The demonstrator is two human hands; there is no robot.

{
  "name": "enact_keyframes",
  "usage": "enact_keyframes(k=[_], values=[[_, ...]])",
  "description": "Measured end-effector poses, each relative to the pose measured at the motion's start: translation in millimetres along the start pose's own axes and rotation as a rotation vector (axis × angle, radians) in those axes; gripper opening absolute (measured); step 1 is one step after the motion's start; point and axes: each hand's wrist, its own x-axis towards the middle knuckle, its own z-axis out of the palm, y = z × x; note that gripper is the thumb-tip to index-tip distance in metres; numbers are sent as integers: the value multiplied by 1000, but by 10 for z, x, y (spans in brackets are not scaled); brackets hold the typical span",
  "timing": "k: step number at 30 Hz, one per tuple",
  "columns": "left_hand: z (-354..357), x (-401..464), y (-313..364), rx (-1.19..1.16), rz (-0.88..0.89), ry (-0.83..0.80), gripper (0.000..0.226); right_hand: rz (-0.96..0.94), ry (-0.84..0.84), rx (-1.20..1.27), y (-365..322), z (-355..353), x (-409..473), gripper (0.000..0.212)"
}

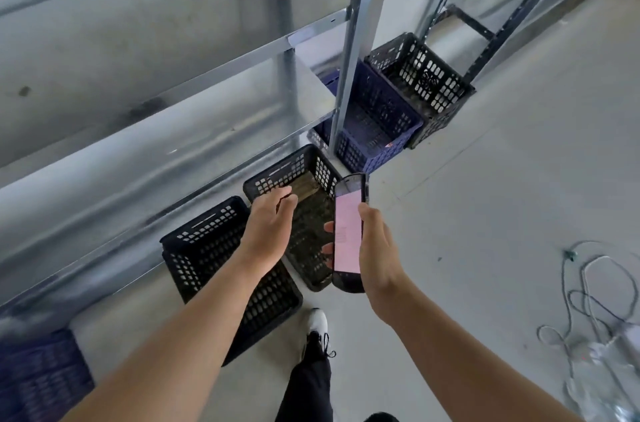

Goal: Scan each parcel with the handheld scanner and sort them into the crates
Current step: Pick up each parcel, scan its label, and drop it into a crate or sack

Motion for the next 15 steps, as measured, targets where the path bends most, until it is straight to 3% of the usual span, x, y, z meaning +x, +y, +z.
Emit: enact_keyframes(k=[2,6,9,15], values=[[98,258,34,-34,-29,21,70,25,-5,-11,-3,-59,402,40],[400,838,-145,-18,-85,44,47,95,-31,-5,73,-129,1199,44],[732,1336,-477,-37,-153,58,47,117,-57,21,319,-162,1891,42],[1462,2392,-1343,-31,-266,126,45,191,-92,-93,1147,-283,3347,67]])
